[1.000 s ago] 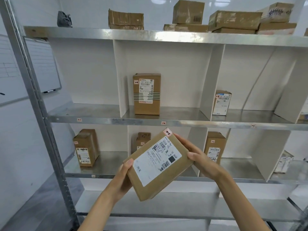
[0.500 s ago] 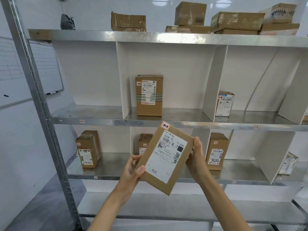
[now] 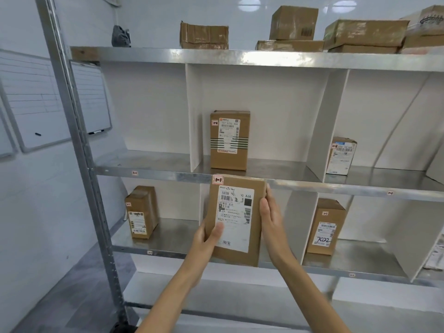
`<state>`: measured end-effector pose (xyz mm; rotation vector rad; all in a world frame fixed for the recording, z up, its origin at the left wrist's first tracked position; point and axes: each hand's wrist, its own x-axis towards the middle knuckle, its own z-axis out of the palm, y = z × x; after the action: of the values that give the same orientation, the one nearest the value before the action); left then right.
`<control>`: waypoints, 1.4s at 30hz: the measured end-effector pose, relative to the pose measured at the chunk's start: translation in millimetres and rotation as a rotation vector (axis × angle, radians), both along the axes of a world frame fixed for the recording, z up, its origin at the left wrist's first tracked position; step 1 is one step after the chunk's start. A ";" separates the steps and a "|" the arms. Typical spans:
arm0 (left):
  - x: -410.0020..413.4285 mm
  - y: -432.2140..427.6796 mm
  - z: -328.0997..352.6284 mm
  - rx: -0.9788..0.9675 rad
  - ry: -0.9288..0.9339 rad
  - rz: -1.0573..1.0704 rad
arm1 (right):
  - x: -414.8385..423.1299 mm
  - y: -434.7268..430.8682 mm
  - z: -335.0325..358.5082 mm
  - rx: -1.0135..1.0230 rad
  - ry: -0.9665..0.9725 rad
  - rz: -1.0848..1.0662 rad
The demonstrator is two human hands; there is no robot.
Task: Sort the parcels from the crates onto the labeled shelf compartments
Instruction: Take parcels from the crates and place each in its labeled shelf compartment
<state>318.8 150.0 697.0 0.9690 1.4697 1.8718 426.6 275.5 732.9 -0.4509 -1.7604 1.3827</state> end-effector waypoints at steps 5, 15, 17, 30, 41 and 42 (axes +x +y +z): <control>-17.6 -12.5 5.1 -0.016 0.021 0.210 | -16.9 -4.7 2.6 0.081 -0.071 0.130; -119.4 -52.6 -0.4 -0.038 0.041 0.552 | -129.1 -47.0 3.6 0.208 -0.097 0.295; -156.0 -59.6 6.1 -0.032 0.086 0.600 | -163.1 -55.1 4.6 0.245 -0.081 0.312; -403.4 -59.7 98.0 0.030 0.347 0.677 | -388.5 -81.5 63.2 0.240 0.109 0.193; -469.2 -37.7 64.9 -0.028 0.445 0.727 | -450.9 -66.1 26.9 0.289 0.006 0.101; -470.7 -37.2 63.8 -0.023 0.464 0.732 | -451.8 -66.1 24.2 0.301 0.012 0.095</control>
<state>-151.9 112.8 760.8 0.9733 2.3612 2.1896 -25.2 209.3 757.1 -0.1978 -1.9606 1.1540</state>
